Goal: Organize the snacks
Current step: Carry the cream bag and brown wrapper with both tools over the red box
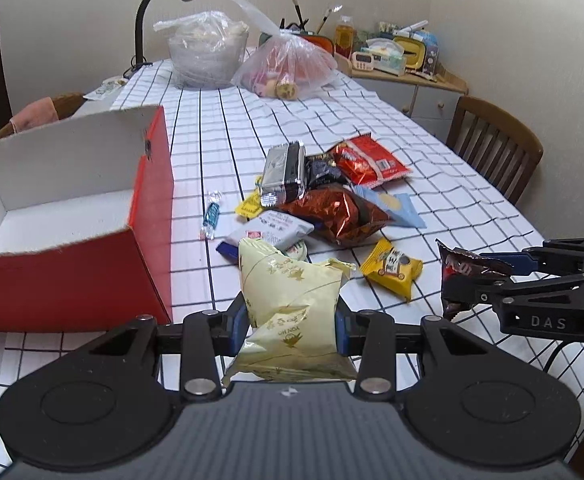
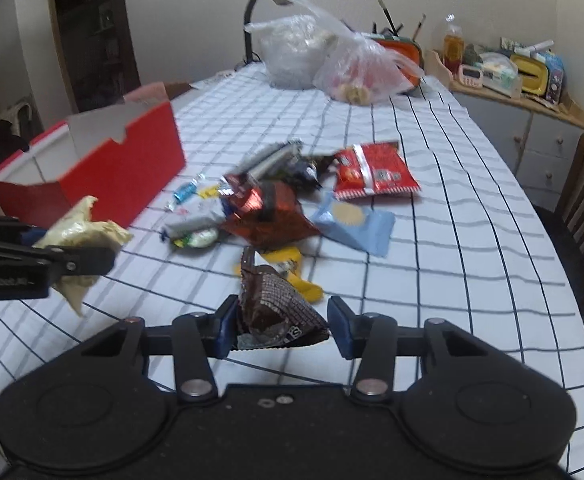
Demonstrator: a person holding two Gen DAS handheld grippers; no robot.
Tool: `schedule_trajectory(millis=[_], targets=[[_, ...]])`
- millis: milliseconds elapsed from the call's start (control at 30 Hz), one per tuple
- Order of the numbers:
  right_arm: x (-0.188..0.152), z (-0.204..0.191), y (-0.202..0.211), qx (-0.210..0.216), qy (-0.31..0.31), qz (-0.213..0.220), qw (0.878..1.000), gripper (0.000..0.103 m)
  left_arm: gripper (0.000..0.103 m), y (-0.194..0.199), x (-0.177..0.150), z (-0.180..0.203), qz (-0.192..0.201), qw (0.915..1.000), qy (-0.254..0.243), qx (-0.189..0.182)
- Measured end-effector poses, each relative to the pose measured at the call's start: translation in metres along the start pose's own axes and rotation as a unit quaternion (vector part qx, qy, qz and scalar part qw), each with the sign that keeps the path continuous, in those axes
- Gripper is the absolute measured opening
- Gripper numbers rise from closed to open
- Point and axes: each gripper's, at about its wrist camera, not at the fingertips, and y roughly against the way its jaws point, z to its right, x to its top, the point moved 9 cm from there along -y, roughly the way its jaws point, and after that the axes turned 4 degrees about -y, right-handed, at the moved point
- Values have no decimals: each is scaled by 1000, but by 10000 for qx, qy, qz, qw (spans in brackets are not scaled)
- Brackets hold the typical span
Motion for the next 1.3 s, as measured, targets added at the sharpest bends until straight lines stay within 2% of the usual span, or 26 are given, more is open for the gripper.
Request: schedule_trajectory(millis=[333, 633, 1033, 1300], targets=[[51, -70, 27, 430, 420, 549, 9967, 46, 40, 40, 28, -41, 466, 9981, 218, 325], [94, -133, 8, 660, 665, 690, 9932, 46, 40, 68, 54, -110, 764, 9921, 472, 877], [117, -220, -57, 783, 1036, 452, 9905, 46, 40, 63, 54, -209, 601, 9824, 639, 1651], [109, -262, -102, 750, 1270, 87, 9890, 46, 40, 43, 48, -254, 327, 9804, 670, 1824]])
